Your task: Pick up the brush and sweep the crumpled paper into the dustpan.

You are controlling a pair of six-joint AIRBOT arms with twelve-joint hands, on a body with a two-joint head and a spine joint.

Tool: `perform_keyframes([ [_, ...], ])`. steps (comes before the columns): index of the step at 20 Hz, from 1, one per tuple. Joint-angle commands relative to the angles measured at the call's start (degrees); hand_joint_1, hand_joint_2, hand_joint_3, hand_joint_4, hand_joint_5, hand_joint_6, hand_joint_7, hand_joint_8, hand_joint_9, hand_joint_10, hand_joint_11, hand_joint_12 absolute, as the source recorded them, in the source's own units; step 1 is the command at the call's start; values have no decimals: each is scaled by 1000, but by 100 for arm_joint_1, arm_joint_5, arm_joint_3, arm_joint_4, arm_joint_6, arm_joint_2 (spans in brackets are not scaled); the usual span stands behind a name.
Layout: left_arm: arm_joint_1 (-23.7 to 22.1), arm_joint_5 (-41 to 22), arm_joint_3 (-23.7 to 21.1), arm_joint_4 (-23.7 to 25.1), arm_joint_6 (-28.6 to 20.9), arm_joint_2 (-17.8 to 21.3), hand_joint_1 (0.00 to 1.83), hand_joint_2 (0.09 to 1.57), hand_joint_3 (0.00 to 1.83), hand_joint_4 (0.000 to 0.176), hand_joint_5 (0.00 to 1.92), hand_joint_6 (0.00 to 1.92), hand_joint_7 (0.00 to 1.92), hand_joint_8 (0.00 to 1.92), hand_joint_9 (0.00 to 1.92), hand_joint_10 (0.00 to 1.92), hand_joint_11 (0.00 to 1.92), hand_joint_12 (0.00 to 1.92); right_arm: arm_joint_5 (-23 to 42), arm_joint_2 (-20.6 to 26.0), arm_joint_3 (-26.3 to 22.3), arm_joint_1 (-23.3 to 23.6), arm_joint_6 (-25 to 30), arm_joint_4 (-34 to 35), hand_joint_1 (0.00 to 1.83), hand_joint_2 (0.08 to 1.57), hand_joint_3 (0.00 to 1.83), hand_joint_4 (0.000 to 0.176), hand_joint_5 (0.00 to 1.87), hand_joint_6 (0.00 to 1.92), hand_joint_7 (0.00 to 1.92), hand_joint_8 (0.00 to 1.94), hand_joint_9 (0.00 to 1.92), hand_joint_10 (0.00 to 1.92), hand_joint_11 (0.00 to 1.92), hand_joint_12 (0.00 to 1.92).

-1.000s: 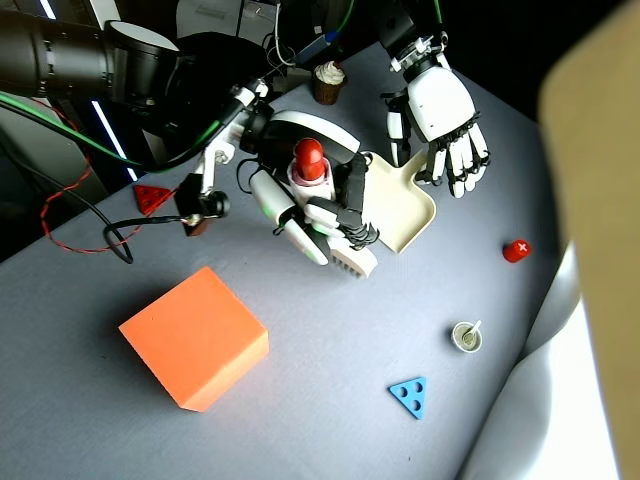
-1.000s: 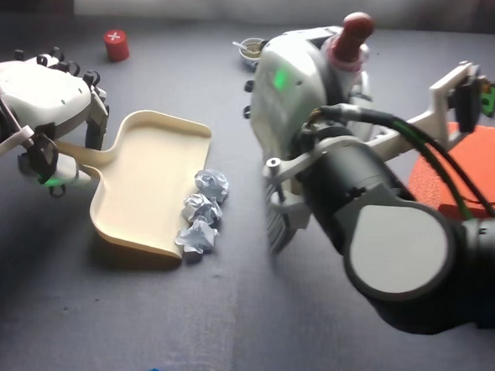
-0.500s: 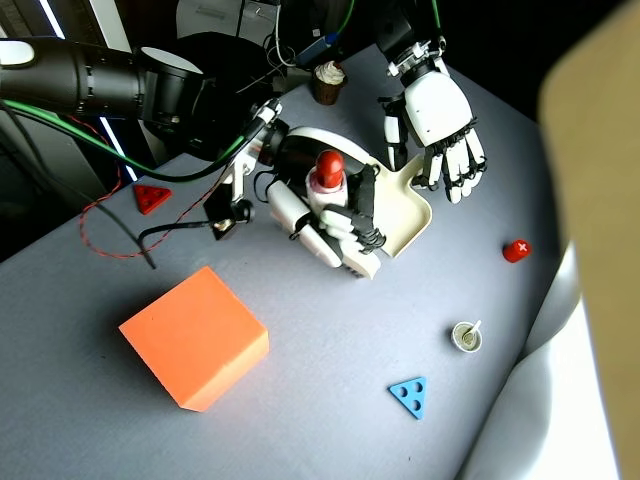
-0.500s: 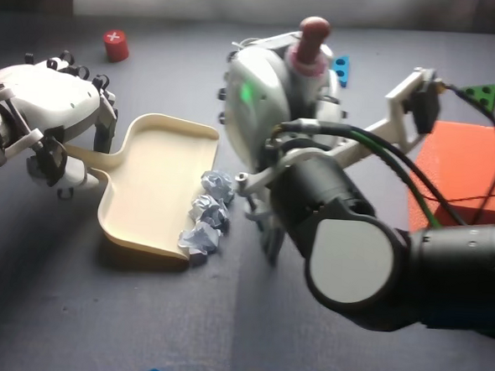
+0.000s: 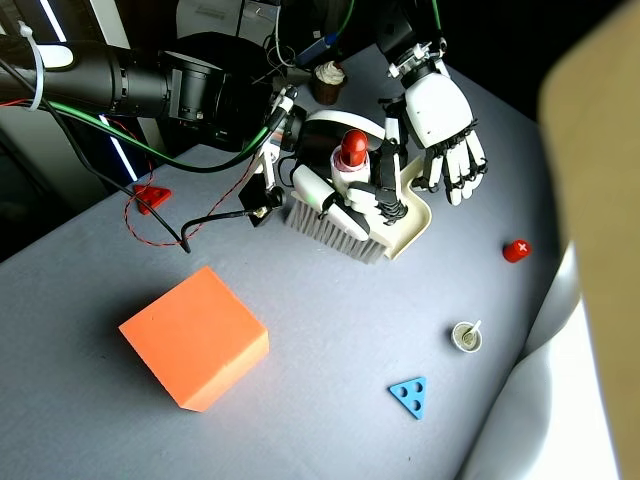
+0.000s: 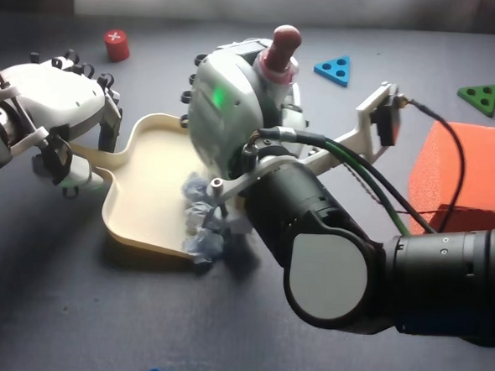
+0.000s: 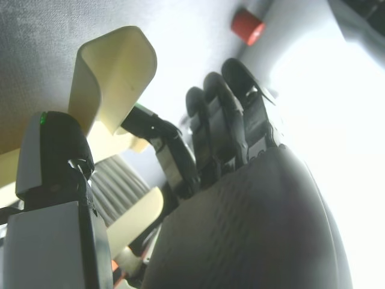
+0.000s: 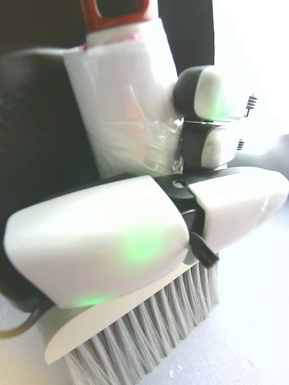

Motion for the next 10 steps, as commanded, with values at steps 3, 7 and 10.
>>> perform_keyframes([
  [3, -77, -520, 36, 169, 12, -13, 1063, 1167, 0, 0, 881, 1135, 388, 0, 306, 2, 1, 741, -233, -35, -12, -62, 401, -806, 1505, 1212, 0, 0, 821, 1921, 880, 1941, 1171, 1921, 1336, 1921],
  [7, -106, -521, 39, 169, 11, -8, 1084, 1152, 0, 0, 910, 1090, 391, 1, 305, 1, 8, 735, -333, -98, 51, -215, 722, -1137, 1510, 1217, 0, 0, 834, 1921, 870, 1941, 1165, 1921, 1335, 1921],
  [10, -132, -519, 42, 172, 12, -14, 1080, 1149, 0, 0, 917, 1080, 394, 2, 310, 3, 18, 738, -557, -153, 227, -297, 1045, -1430, 1519, 1215, 0, 0, 814, 1921, 875, 1941, 1176, 1921, 1349, 1921],
])
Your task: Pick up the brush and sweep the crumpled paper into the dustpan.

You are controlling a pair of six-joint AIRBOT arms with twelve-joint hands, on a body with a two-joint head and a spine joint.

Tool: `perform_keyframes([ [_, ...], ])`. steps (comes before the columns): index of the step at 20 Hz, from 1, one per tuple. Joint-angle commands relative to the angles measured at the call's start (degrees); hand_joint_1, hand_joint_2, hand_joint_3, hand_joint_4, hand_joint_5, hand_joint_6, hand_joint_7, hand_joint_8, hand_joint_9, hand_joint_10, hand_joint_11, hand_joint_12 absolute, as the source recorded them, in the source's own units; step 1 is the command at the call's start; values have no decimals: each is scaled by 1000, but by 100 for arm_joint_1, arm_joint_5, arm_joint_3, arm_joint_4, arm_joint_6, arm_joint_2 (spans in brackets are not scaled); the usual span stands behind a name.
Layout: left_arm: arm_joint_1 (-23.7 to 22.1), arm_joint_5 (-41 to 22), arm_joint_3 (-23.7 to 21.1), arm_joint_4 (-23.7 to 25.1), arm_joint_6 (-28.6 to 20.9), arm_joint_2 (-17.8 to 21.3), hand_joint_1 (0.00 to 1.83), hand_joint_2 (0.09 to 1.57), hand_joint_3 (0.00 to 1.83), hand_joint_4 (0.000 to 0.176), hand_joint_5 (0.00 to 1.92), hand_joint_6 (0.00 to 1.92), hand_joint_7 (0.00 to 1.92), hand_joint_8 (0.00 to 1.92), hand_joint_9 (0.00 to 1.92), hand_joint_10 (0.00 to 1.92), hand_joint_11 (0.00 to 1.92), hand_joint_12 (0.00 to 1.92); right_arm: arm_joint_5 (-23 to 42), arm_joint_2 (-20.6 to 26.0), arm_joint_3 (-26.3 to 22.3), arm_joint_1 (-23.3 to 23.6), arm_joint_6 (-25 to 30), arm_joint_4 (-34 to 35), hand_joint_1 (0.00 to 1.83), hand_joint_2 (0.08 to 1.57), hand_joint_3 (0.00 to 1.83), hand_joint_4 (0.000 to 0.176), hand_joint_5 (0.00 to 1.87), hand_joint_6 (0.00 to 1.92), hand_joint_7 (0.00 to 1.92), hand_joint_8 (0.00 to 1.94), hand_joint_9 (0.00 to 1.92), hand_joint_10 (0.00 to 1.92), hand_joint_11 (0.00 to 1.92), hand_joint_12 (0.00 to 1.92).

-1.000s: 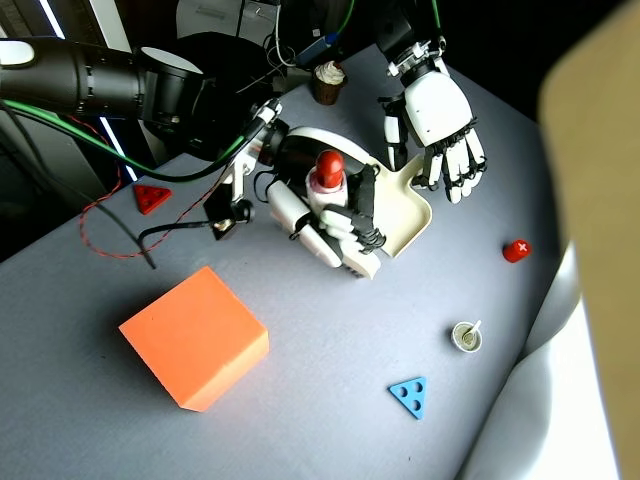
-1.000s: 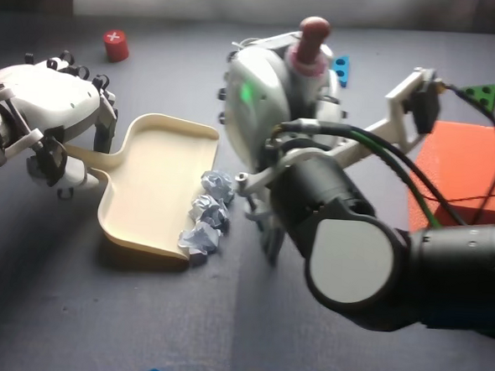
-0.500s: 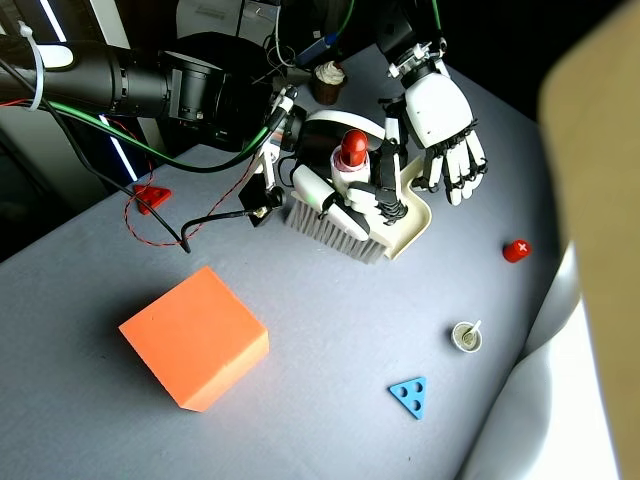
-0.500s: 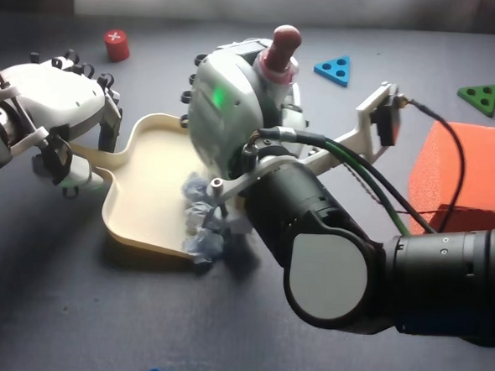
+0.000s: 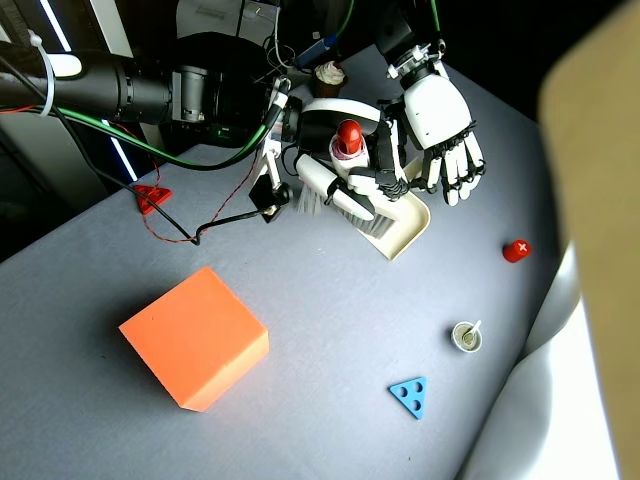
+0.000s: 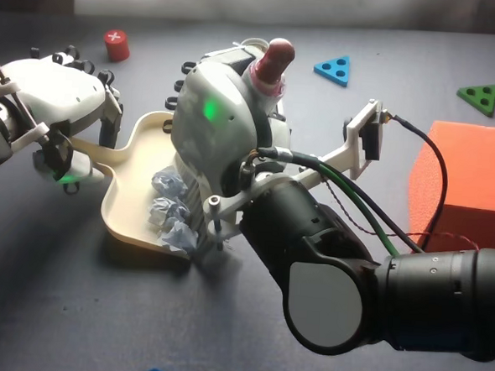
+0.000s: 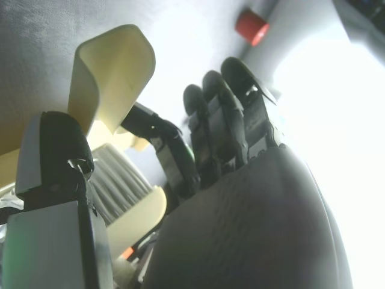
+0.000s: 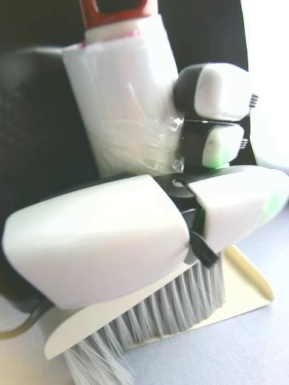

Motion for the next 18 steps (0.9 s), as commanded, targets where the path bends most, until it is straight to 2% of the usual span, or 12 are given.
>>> perform_keyframes([
  [1, -80, -519, 25, 169, 10, -12, 1077, 1156, 2, 0, 901, 1105, 384, 2, 306, 1, 22, 746, -360, 1, 35, -36, 91, -466, 1521, 1212, 0, 0, 810, 1921, 863, 1941, 1172, 1921, 1347, 1921],
  [4, -92, -512, 23, 172, 10, -23, 1061, 1165, 0, 0, 885, 1130, 383, 3, 304, 4, 16, 746, -530, -17, 120, -44, 367, -610, 1514, 1221, 2, 0, 765, 1903, 854, 1941, 1168, 1921, 1336, 1921],
  [6, -95, -512, 23, 172, 10, -21, 1071, 1165, 0, 0, 884, 1131, 379, 0, 294, 1, 7, 742, -646, -17, 121, -45, 569, -717, 1521, 1212, 0, 0, 813, 1920, 860, 1941, 1169, 1921, 1341, 1921],
  [14, -106, -528, 24, 153, 9, -20, 1064, 1159, 0, 0, 897, 1111, 373, 4, 305, 6, 24, 746, -992, 73, 108, -137, 1108, -1022, 1529, 1210, 0, 0, 810, 1921, 867, 1941, 1183, 1921, 1348, 1921],
  [16, -105, -529, 24, 152, 9, -18, 1063, 1158, 0, 0, 899, 1108, 376, 4, 311, 7, 20, 740, -1112, 109, 115, -148, 1231, -1038, 1523, 1212, 0, 0, 796, 1852, 861, 1941, 1174, 1921, 1342, 1921],
  [18, -105, -532, 26, 142, 9, -14, 1073, 1151, 0, 0, 910, 1089, 378, 1, 316, 4, 32, 745, -1255, 140, 110, -160, 1507, -1118, 1524, 1208, 0, 0, 833, 1918, 872, 1941, 1174, 1921, 1345, 1921],
])
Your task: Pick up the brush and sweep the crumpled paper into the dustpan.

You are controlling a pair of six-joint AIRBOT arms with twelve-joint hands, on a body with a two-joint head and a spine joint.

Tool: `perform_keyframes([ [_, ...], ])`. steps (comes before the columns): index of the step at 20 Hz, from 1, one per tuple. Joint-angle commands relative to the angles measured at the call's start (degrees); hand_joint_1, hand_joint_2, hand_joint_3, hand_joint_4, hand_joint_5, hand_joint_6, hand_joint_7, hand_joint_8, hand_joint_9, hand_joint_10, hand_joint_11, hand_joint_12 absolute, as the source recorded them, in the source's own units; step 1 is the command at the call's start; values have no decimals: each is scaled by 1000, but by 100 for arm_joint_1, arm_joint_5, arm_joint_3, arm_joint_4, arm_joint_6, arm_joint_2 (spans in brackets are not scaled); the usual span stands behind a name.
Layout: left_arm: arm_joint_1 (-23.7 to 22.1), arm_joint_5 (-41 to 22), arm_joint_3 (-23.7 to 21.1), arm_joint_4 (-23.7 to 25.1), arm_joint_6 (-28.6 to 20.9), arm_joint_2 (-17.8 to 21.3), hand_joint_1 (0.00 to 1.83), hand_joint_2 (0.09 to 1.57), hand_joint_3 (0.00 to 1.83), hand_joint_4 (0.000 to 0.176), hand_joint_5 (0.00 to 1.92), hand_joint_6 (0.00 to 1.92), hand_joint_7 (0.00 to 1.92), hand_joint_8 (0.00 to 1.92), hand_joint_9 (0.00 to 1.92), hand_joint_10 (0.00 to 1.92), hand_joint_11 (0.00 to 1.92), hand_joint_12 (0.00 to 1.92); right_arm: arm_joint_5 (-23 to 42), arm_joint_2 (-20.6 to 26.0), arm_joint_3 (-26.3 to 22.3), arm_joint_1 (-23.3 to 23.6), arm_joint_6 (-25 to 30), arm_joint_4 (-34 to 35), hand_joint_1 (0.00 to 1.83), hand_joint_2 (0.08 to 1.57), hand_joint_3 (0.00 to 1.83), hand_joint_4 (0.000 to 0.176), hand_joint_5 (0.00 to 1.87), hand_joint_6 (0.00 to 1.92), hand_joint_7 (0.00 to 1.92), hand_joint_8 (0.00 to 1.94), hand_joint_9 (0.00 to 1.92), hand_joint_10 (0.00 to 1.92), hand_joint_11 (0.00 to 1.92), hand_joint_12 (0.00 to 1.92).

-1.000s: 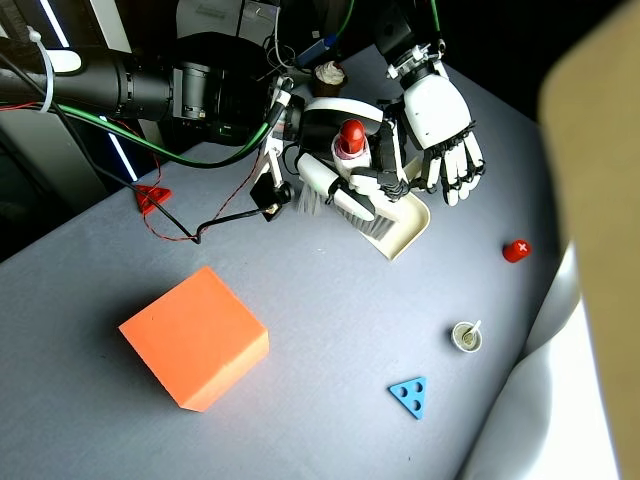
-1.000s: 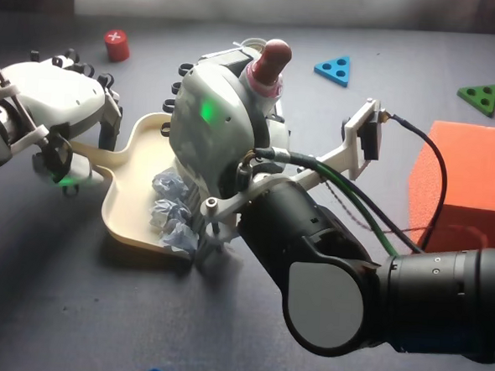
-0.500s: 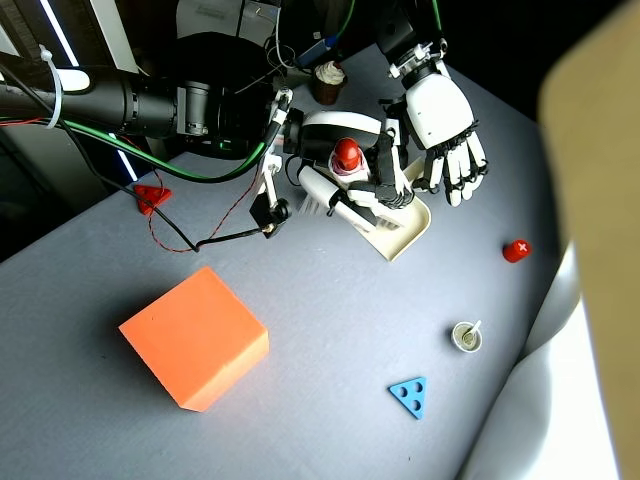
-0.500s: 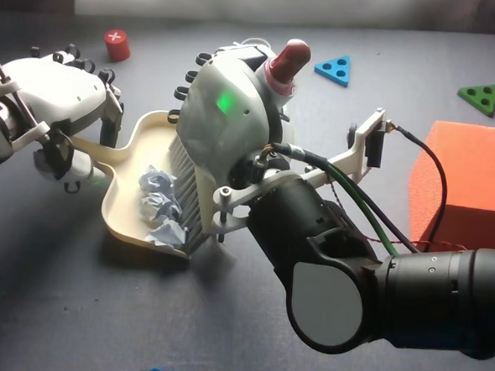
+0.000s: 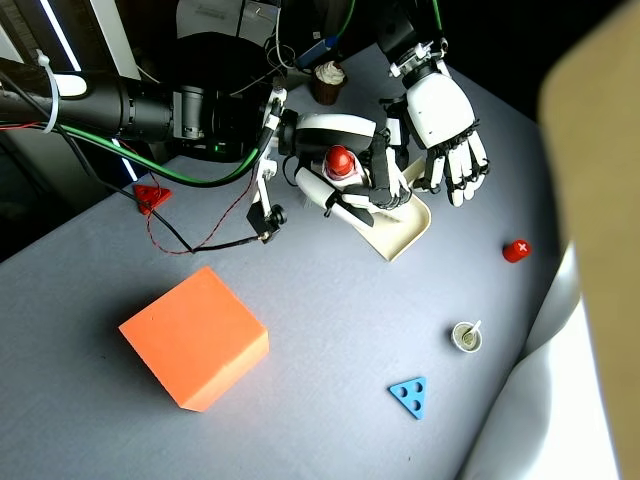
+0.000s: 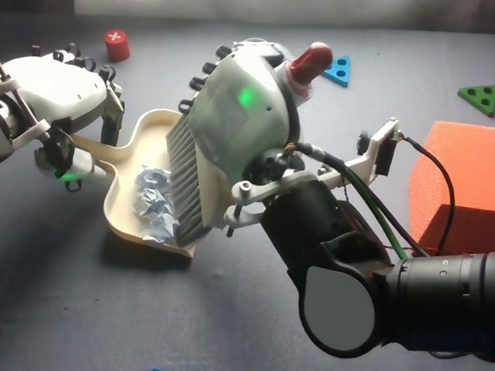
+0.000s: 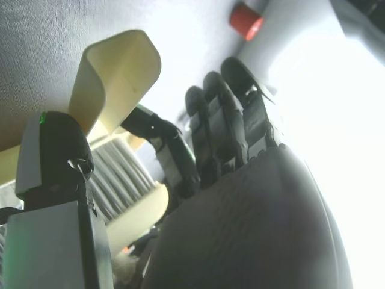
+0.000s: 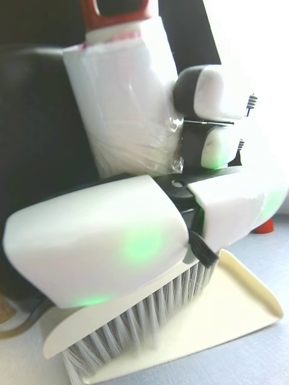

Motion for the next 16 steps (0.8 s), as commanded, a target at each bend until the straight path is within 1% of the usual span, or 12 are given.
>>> perform_keyframes([
  [1, -65, -538, 26, 137, 11, -12, 1080, 1155, 1, 0, 902, 1101, 375, 0, 302, 1, 13, 744, -600, 59, -20, -30, -64, -602, 1523, 1210, 0, 0, 840, 1920, 877, 1941, 1177, 1921, 1356, 1921],
  [4, -65, -547, 27, 116, 11, -6, 1075, 1158, 0, 0, 897, 1111, 384, 4, 319, 7, 8, 752, -462, 127, -97, -91, -148, -601, 1533, 1212, 0, 0, 838, 1921, 866, 1941, 1184, 1921, 1353, 1921],
  [6, -65, -540, 26, 105, 11, -4, 1076, 1157, 0, 0, 898, 1110, 378, 1, 311, 3, 4, 749, -253, 231, -154, -164, -405, -664, 1539, 1211, 0, 0, 841, 1921, 860, 1941, 1187, 1921, 1356, 1921],
  [7, -65, -531, 26, 92, 11, -8, 1067, 1154, 0, 0, 905, 1100, 392, 5, 327, 7, 25, 748, -246, 275, -171, -190, -405, -742, 1535, 1209, 0, 0, 862, 1921, 884, 1941, 1200, 1921, 1361, 1921],
  [8, -64, -527, 20, 72, 11, -10, 1073, 1156, 1, 0, 901, 1104, 387, 0, 304, 2, 9, 737, -241, 344, -196, -209, -405, -805, 1520, 1218, 2, 0, 872, 1921, 887, 1941, 1206, 1921, 1371, 1921],
  [9, -57, -529, 9, 54, 11, -11, 1078, 1152, 0, 0, 910, 1090, 391, 1, 307, 2, 8, 747, -241, 393, -192, -214, -406, -805, 1520, 1217, 1, 0, 845, 1921, 863, 1941, 1215, 1921, 1380, 1921],
  [11, -53, -531, 7, 36, 11, -16, 1080, 1141, 0, 0, 930, 1059, 409, 4, 327, 5, 32, 766, -188, 429, -171, -214, -552, -781, 1519, 1217, 1, 0, 825, 1920, 856, 1941, 1209, 1921, 1366, 1921],
  [13, -48, -530, 3, 25, 11, -18, 1076, 1149, 1, 0, 912, 1087, 385, 0, 311, 0, 5, 784, -119, 438, -170, -202, -582, -781, 1517, 1211, 0, 0, 835, 1899, 847, 1941, 1213, 1921, 1377, 1921],
  [15, -44, -530, 1, 19, 11, -24, 1087, 1135, 0, 0, 941, 1041, 408, 4, 337, 5, 4, 818, -17, 415, -155, -175, -582, -781, 1523, 1214, 0, 0, 823, 1920, 846, 1941, 1207, 1921, 1373, 1921],
  [16, -44, -532, 1, 15, 11, -25, 1080, 1142, 2, 0, 926, 1064, 409, 2, 345, 5, 14, 822, 6, 394, -142, -163, -582, -781, 1521, 1219, 1, 0, 774, 1716, 773, 1934, 1202, 1921, 1347, 1921],
])
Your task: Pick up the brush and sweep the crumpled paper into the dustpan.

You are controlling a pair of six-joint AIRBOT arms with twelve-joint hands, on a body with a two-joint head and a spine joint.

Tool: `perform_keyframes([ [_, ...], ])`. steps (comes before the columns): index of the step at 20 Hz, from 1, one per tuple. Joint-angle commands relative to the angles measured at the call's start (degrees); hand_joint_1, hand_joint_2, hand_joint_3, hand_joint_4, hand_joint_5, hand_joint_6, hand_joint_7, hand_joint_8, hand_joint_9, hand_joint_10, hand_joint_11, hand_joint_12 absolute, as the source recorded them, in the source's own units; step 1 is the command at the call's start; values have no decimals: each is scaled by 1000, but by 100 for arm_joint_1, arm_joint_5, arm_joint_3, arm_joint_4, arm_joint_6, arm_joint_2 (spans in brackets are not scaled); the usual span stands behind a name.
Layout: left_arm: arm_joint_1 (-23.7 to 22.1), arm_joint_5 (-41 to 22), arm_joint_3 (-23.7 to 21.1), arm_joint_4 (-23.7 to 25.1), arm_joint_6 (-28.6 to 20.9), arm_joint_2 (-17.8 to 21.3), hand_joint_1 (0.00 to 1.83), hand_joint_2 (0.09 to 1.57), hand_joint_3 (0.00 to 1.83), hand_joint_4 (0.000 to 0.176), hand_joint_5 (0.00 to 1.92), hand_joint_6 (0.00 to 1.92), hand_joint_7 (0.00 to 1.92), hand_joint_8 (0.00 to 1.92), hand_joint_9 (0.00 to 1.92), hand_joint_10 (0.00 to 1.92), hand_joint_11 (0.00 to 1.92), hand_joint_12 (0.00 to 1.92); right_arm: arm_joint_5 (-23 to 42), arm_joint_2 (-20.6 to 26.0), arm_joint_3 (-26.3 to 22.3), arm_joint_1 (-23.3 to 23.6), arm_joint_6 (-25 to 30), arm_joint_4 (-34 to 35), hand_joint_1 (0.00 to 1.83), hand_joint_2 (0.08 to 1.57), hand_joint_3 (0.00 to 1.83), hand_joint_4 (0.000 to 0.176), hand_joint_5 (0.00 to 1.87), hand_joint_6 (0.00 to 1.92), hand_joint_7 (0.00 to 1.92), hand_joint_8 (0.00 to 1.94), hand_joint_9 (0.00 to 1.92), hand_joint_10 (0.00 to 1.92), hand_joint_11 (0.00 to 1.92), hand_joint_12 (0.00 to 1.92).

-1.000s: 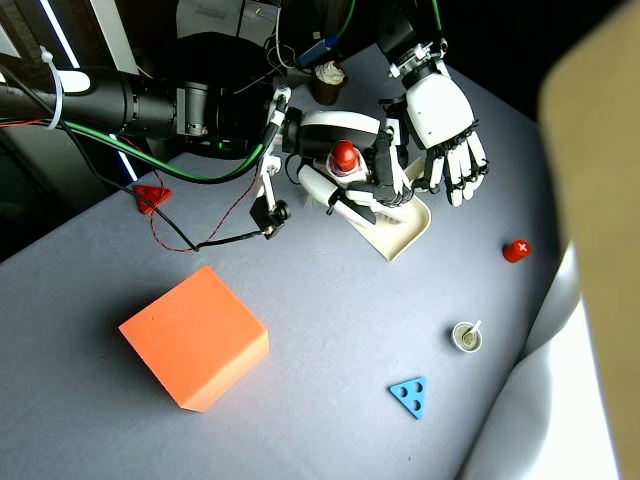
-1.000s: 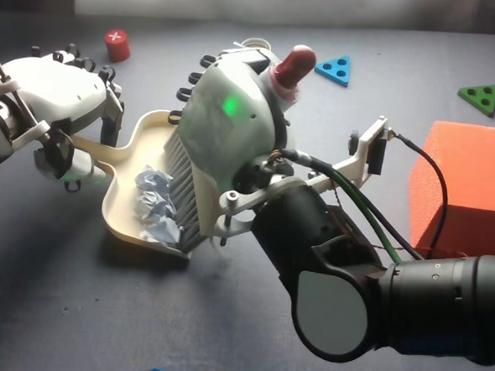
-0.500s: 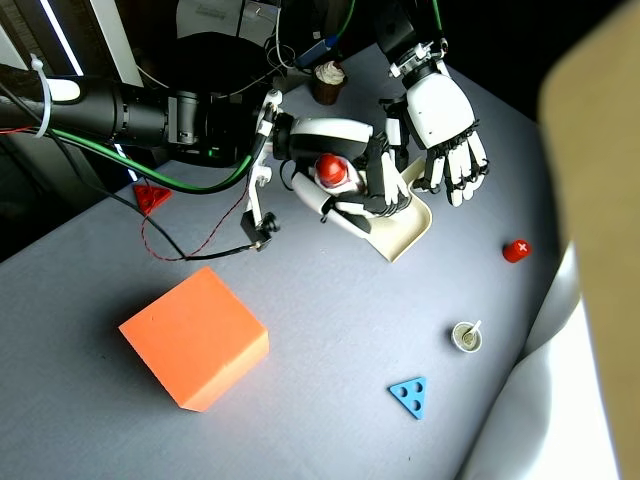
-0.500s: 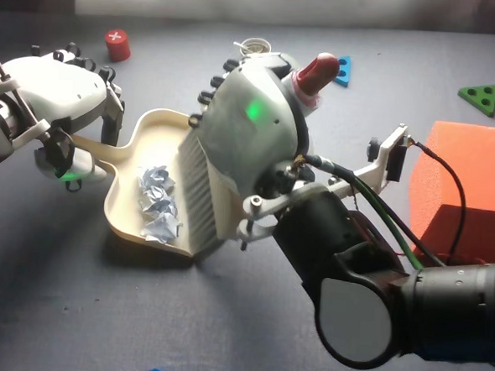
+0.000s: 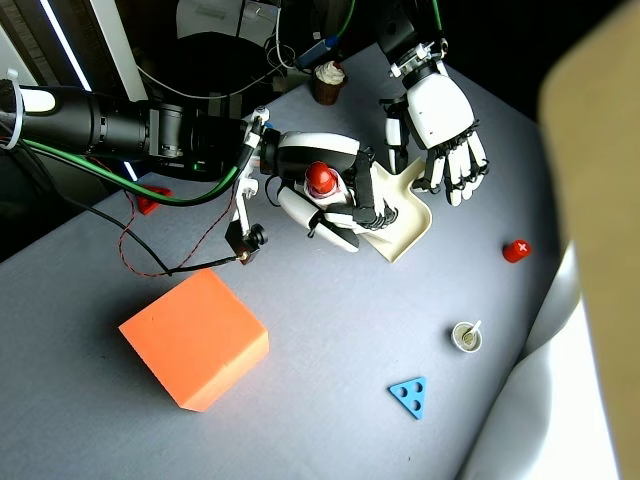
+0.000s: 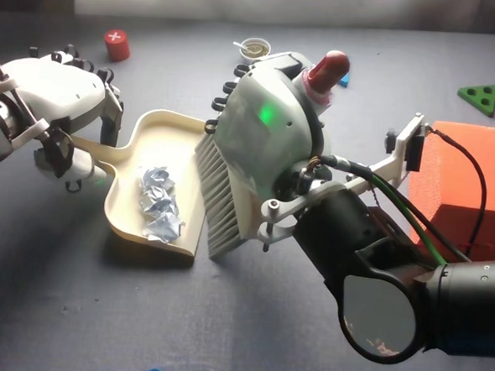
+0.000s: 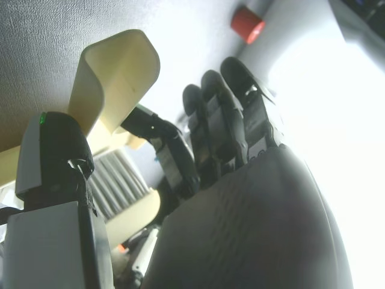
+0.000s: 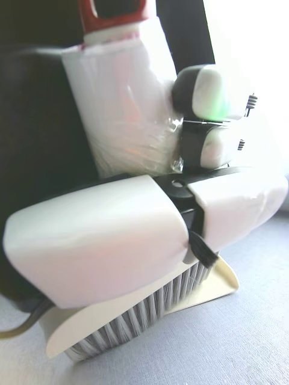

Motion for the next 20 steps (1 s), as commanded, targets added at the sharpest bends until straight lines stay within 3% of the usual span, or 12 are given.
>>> perform_keyframes([
  [1, -44, -532, 0, 151, 9, -25, 1065, 1153, 3, 0, 903, 1101, 404, 1, 346, 3, 11, 807, -451, -3, 37, 81, -91, -487, 1519, 1223, 1, 0, 765, 1809, 780, 1940, 1201, 1921, 1341, 1921],
  [3, -45, -549, 3, 149, 9, -26, 1070, 1155, 0, 0, 901, 1104, 373, 0, 321, 0, 10, 771, -442, -108, 134, 143, -11, -483, 1515, 1228, 2, 0, 825, 1917, 811, 1941, 1181, 1921, 1334, 1921],
  [11, -49, -570, 27, 149, 9, -18, 1078, 1147, 0, 0, 917, 1080, 381, 3, 329, 3, 20, 741, -773, -370, 257, 393, 512, -328, 1522, 1208, 1, 0, 859, 1921, 909, 1941, 1207, 1921, 1360, 1921],
  [20, -48, -564, 20, 142, 9, -4, 1072, 1148, 1, 0, 914, 1083, 392, 3, 333, 4, 29, 725, -771, -79, 136, 231, 510, -397, 1532, 1207, 0, 0, 883, 1921, 871, 1941, 1188, 1921, 1360, 1921],
])
